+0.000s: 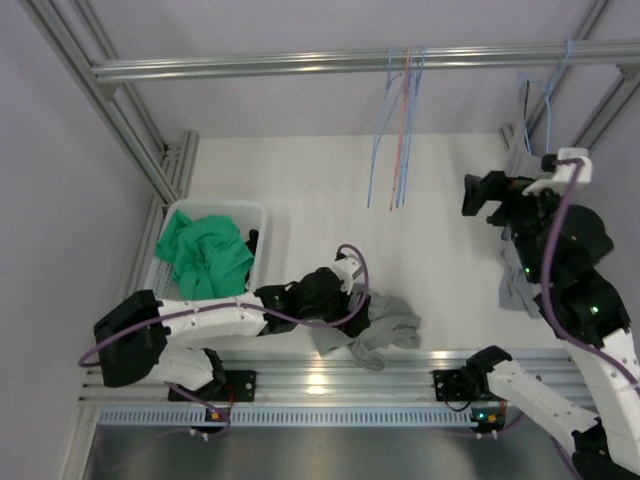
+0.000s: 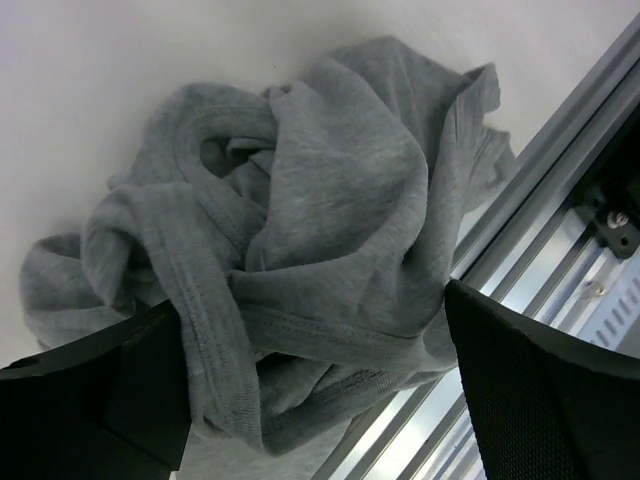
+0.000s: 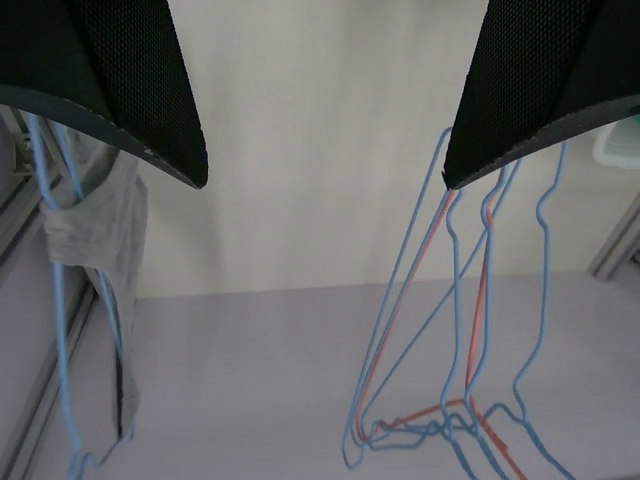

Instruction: Remove the tank top from the hanger

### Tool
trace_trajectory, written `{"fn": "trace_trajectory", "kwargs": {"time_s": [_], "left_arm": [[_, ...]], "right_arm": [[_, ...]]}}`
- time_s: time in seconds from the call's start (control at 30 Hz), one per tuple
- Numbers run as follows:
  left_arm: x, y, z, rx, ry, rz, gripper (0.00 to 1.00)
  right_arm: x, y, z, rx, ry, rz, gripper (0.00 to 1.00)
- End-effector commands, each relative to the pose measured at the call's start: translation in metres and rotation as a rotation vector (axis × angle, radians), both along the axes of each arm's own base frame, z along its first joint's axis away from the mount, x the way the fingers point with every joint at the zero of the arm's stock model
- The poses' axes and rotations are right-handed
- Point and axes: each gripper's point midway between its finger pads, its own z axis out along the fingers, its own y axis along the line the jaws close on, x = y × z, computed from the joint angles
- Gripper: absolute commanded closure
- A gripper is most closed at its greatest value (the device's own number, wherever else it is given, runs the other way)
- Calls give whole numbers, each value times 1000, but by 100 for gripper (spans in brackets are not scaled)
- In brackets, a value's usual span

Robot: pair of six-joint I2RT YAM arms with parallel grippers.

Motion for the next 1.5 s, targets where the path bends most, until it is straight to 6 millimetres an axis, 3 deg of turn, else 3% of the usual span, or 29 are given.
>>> {"fn": "trace_trajectory", "kwargs": {"time_s": [0.0, 0.03, 0.07, 0.13, 0.2, 0.37, 0.43, 0.5, 0.53, 0.63, 0.73, 0.77, 0.83, 0.87, 0.93, 0.97, 1.0, 1.07, 1.1, 1.17, 1.2, 1.23, 1.27, 1.33, 1.37, 1.4, 1.47], "left_arm": [[5, -26, 14, -28, -91, -34, 1], [3, -32, 15, -21, -97, -53, 1], [3, -31, -3, 44, -94, -58, 1], [2, -40, -13, 113, -126, -81, 1], [-2, -38, -68, 320, -138, -76, 1], [3, -35, -98, 401, -137, -3, 4], [9, -26, -98, 424, -170, 53, 23], [20, -10, -91, 467, -225, 128, 53], [25, -5, -81, 461, -241, 179, 80], [41, 23, -50, 481, -316, 344, 100], [54, 49, -10, 471, -386, 483, 100], [57, 53, 20, 399, -404, 525, 100], [64, 63, 59, 325, -443, 584, 100], [67, 75, 93, 256, -469, 629, 100], [82, 98, 125, 217, -482, 701, 100], [88, 108, 155, 148, -481, 740, 100], [106, 135, 164, 167, -475, 817, 100], [122, 163, 199, 126, -480, 884, 100], [134, 189, 208, 131, -473, 951, 100], [143, 216, 241, 104, -497, 1022, 100], [150, 245, 245, 142, -495, 1099, 100], [155, 259, 248, 157, -487, 1135, 100], [161, 289, 248, 181, -470, 1223, 100], [165, 307, 236, 170, -395, 1259, 100], [166, 329, 228, 171, -362, 1323, 100], [165, 328, 203, 151, -289, 1321, 100], [161, 337, 177, 137, -220, 1349, 100]], "right_arm": [[-29, -25, -9, 12, 26, -63, 1], [-37, -28, -6, 19, 13, -55, 0], [-42, -26, -8, 13, 24, -35, 1], [-50, -25, -5, 9, 12, -2, 1], [-60, -19, -3, 7, 1, 59, 0], [-68, -16, 1, 13, -22, 98, 1], [-73, -16, 5, 17, -39, 113, 1], [-80, -16, 10, 28, -58, 128, 1], [-82, -16, 12, 33, -70, 133, 1], [-92, -19, 22, 53, -108, 141, 1], [-100, -25, 29, 60, -135, 132, 1], [-101, -26, 30, 61, -139, 127, 1], [-104, -29, 32, 63, -149, 122, 1], [-104, -29, 32, 63, -151, 124, 1], [-105, -30, 33, 64, -155, 122, 1], [-106, -30, 33, 67, -158, 124, 1], [-106, -30, 34, 68, -159, 122, 1], [-108, -30, 36, 70, -165, 127, 1], [-108, -30, 37, 68, -168, 126, 0], [-108, -31, 37, 62, -169, 125, 1], [-107, -31, 37, 58, -167, 121, 1], [-107, -31, 37, 58, -167, 121, 1], [-106, -30, 36, 55, -164, 124, 1], [-105, -30, 37, 54, -166, 123, 0], [-104, -30, 36, 49, -165, 122, 1], [-103, -30, 34, 45, -163, 121, 1], [-100, -28, 34, 41, -160, 119, 1]]}}
